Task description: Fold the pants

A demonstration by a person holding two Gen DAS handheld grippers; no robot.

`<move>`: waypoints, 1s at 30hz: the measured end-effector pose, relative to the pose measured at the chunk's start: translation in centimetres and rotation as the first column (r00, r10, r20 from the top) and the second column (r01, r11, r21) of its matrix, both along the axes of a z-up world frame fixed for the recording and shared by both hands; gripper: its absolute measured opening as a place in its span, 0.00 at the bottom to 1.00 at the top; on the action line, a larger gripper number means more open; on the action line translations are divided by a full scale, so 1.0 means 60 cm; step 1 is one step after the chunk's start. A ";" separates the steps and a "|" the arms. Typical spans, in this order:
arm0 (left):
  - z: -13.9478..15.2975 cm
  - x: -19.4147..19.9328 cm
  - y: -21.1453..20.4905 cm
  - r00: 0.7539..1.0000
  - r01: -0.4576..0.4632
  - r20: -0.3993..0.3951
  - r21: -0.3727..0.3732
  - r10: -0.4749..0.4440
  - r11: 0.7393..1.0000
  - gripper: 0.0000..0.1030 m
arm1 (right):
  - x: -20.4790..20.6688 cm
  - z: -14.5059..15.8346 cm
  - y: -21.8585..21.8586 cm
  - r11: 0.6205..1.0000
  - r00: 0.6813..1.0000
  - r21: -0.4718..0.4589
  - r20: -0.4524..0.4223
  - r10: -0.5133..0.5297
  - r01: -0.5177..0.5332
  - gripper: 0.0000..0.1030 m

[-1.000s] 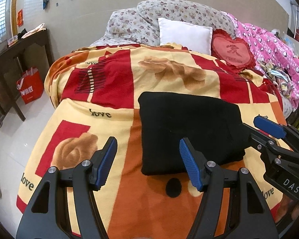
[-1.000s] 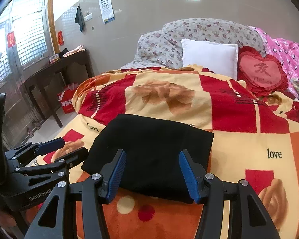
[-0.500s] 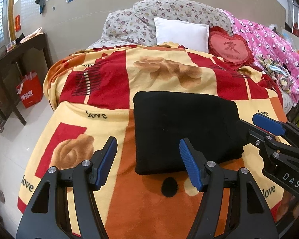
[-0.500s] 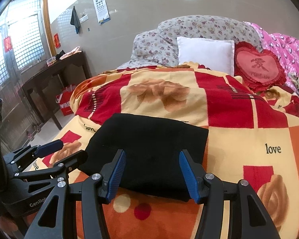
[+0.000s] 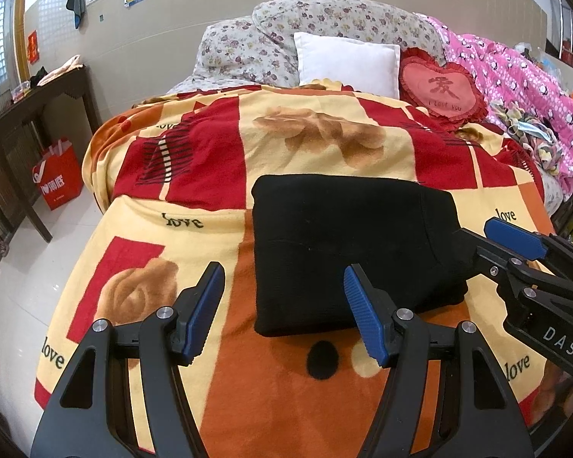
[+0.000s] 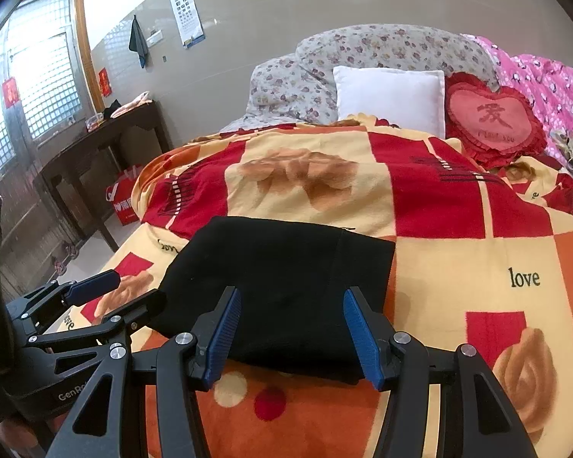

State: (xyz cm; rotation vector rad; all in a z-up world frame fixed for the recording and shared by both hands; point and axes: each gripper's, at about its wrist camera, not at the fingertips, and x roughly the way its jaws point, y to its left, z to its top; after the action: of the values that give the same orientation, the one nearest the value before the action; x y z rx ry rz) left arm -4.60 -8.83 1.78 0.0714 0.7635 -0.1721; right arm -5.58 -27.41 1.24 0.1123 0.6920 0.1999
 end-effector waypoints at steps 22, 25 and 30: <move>-0.006 0.005 -0.006 1.000 -0.006 -0.006 0.007 0.006 1.000 0.63 | 0.000 -0.008 0.011 1.000 1.000 -0.013 -0.013 0.009 -0.009 0.53; -0.007 0.005 -0.005 1.000 -0.003 -0.004 0.006 0.003 1.000 0.63 | 0.000 -0.008 0.010 1.000 1.000 -0.009 -0.012 0.008 -0.008 0.53; -0.005 0.001 -0.005 1.000 0.002 0.015 -0.007 -0.002 1.000 0.63 | -0.001 -0.010 0.008 1.000 1.000 -0.006 -0.016 0.007 -0.007 0.53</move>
State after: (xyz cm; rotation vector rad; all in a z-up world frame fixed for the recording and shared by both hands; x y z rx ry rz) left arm -4.52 -9.13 1.47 0.0671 0.7483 -0.1760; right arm -5.64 -26.95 0.62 0.1056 0.7090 0.2035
